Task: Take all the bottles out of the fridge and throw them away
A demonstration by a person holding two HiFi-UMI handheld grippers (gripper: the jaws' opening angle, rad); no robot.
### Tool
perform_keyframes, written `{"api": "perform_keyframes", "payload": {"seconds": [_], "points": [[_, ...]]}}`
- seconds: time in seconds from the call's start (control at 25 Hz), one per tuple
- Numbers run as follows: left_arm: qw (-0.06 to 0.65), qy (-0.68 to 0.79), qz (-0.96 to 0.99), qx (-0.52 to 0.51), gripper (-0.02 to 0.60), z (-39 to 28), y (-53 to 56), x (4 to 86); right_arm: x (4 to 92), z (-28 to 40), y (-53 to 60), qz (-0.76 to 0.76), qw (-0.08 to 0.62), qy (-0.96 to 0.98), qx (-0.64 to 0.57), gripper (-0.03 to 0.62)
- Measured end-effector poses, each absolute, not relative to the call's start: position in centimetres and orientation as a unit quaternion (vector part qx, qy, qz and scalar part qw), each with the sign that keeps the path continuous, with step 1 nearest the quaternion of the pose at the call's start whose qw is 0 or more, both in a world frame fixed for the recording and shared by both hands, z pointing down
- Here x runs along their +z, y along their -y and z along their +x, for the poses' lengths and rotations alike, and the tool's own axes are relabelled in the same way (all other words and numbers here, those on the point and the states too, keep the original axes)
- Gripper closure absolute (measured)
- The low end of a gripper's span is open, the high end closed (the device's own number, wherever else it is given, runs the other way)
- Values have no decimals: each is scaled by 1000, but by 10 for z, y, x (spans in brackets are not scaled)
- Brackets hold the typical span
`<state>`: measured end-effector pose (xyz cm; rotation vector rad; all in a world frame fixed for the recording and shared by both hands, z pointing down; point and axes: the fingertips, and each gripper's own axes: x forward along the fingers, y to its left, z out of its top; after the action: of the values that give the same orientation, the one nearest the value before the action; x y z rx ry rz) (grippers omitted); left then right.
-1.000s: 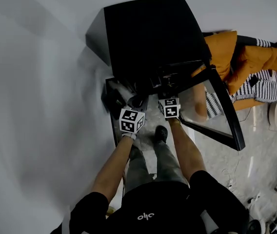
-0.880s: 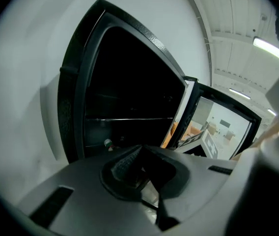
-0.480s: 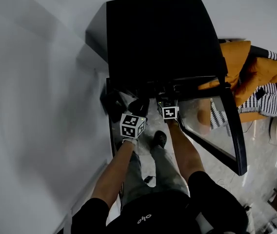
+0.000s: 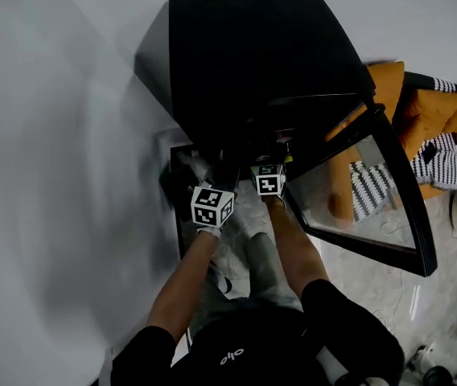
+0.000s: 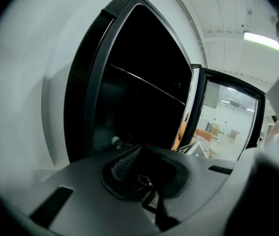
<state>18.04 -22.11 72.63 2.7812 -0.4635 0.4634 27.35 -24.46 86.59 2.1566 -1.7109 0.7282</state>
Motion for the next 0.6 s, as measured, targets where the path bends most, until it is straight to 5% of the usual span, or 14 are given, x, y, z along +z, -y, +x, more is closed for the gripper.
{"api": "perform_keyframes", "payload": {"seconds": [0.6], "points": [[126, 160, 967, 152, 581, 132, 200, 700, 839, 240, 186, 763, 142, 575, 258, 286]]}}
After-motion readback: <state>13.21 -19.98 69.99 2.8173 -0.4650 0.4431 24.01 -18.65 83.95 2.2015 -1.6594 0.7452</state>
